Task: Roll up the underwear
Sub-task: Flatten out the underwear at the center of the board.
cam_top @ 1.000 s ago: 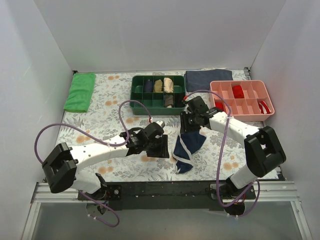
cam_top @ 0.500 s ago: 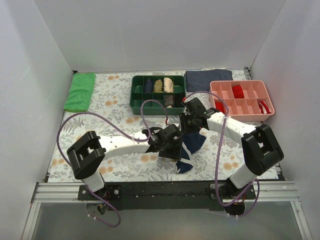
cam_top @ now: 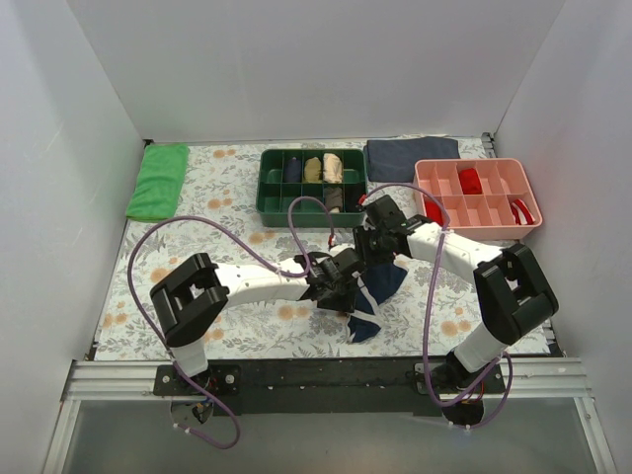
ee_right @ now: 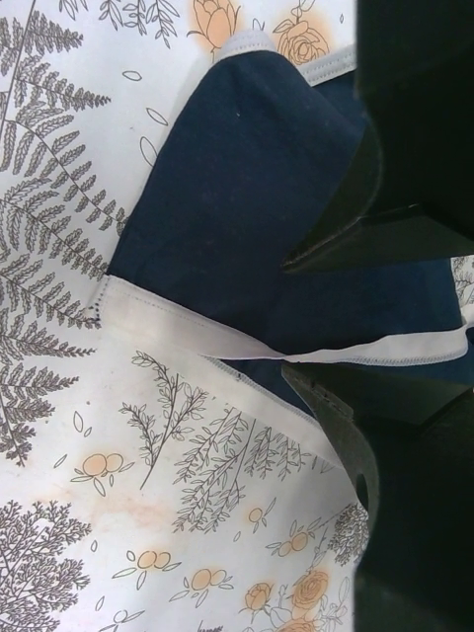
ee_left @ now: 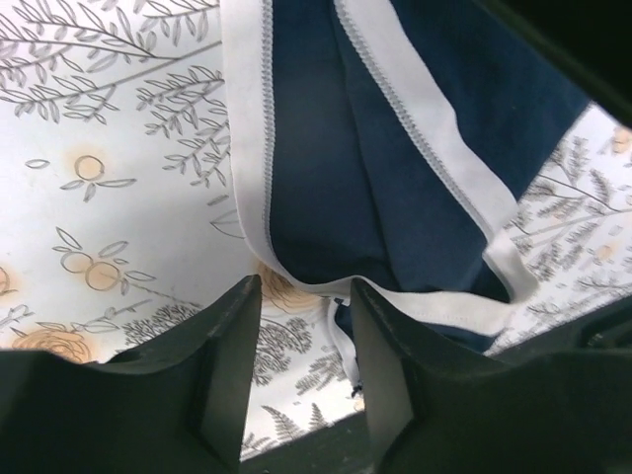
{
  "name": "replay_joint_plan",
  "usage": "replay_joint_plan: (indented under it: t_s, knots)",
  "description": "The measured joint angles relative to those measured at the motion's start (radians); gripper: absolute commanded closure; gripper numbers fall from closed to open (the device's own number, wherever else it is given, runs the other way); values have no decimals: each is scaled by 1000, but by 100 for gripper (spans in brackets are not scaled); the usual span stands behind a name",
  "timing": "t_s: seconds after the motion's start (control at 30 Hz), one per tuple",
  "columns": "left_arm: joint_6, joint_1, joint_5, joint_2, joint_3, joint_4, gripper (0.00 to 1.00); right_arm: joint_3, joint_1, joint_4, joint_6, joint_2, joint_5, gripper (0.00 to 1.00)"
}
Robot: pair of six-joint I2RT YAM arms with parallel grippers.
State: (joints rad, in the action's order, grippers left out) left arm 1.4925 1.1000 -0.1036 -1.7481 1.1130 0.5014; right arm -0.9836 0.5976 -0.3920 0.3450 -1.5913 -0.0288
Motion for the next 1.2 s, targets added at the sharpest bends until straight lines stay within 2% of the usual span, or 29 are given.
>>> replay_joint_plan:
  t_s: [0.07, 0.23, 0.27, 0.37, 0.73, 0.93, 1.1, 1.2]
  knots:
    - [5, 0, -16, -13, 6, 6, 71, 0, 0, 0, -2, -3, -4, 50]
    - [12, 0, -43, -45, 16, 19, 76, 0, 0, 3, -5, -32, -13, 50]
    - [12, 0, -46, -47, 16, 22, 81, 0, 0, 5, -4, -42, -14, 50]
    - [13, 0, -53, -47, 16, 24, 85, 0, 0, 11, -4, -61, -24, 50]
    - [11, 0, -65, -47, 16, 25, 97, -24, 13, 53, 9, -103, -43, 51]
    - [14, -1, -70, -40, 16, 29, 100, -85, 32, 43, 14, -134, -26, 60]
    - [13, 0, -70, -38, 16, 29, 100, -89, 38, 18, 19, -162, 11, 59]
    - [13, 0, -70, -37, 16, 29, 100, -89, 42, 5, 23, -163, 43, 63]
